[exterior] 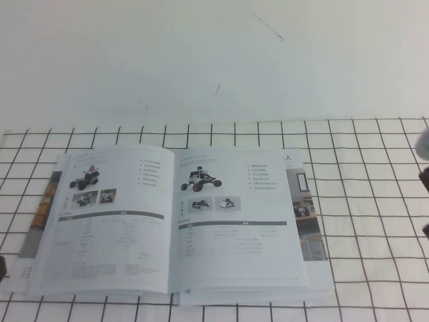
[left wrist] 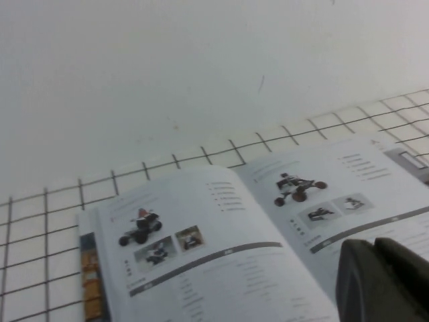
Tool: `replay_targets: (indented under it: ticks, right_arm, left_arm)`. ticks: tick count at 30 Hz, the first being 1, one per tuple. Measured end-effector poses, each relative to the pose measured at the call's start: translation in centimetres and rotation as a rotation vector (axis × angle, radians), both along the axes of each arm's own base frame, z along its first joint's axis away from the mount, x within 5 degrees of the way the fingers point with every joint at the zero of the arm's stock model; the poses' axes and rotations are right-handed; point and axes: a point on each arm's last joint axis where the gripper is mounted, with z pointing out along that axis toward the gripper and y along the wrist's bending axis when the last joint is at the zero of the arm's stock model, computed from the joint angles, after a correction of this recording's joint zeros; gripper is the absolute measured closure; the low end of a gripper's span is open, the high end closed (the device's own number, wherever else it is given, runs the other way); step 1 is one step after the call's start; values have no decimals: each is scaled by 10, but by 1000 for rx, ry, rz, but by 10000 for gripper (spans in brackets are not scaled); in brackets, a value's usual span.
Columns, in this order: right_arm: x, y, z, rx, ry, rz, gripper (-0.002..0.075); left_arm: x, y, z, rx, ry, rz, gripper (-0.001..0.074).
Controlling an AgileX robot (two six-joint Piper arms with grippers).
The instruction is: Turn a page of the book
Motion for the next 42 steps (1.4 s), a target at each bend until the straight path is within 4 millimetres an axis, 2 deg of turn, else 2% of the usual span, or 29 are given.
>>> replay_targets:
  ticks: [6, 12, 17, 22, 30, 37, 42]
  right_arm:
    - [-46, -20, -38, 154, -107, -10, 726]
    - [-69, -32, -52, 166, -259, 51, 726]
    - [-72, -33, -52, 173, -291, 63, 726]
    - [-73, -32, -52, 258, -264, 25, 726]
    - [-74, -31, -52, 291, -250, 7, 726]
    - [-74, -31, -52, 291, -250, 7, 726]
    - [-77, -33, -64, 277, -227, 7, 726]
  left_arm:
    - [-14, 6, 1, 95, -76, 39, 737]
    - [-16, 8, 2, 60, -95, 65, 737]
    - [-18, 6, -3, 65, -37, 43, 737]
    - [-22, 4, -11, 66, 57, 8, 737]
    - [-24, -6, -7, -158, 98, -47, 737]
    - [-23, -11, 8, -386, 21, -72, 737]
    - [-23, -11, 9, -405, 18, -76, 737]
